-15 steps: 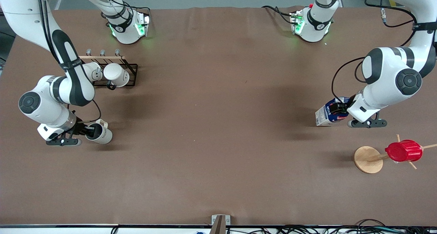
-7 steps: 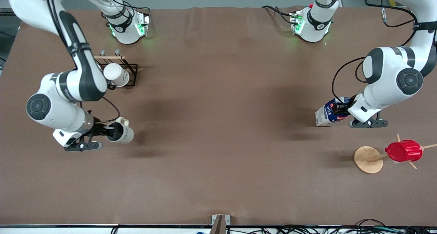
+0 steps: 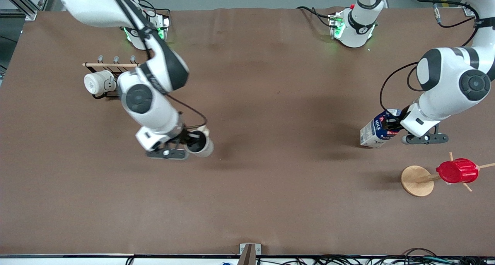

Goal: Place cup and milk on table
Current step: 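Carry the mug with the right gripper while the left gripper carries the carton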

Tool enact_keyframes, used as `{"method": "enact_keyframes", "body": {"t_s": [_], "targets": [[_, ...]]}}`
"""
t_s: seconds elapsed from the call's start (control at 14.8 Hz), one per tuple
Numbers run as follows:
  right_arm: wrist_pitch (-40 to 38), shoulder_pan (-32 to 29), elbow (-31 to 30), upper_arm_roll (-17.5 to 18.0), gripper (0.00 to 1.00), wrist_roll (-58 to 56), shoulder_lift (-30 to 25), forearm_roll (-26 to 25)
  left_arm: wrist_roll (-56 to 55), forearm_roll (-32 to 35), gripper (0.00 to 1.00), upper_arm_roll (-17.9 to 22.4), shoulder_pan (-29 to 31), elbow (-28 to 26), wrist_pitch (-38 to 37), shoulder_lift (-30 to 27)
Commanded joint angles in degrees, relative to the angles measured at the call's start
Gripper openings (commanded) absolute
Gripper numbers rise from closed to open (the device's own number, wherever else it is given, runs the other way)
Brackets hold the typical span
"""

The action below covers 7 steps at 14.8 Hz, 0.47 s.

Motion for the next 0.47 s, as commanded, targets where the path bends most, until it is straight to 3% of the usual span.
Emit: {"method": "enact_keyframes", "body": {"t_s": [0.0,0.41], "targets": [[-0.2,5.0,2.7,0.1,0.0,6.1,3.0,-1.9,-4.0,0.3,0.14,-3.7,0.7,6.7,-6.1,-0.2],[6.6,12.9,2.3,0.1,0.0,18.7,8.2,-8.6,-11.3,1.2,0.15,-13.8,0.1,17.2,-8.3,6.9]]}}
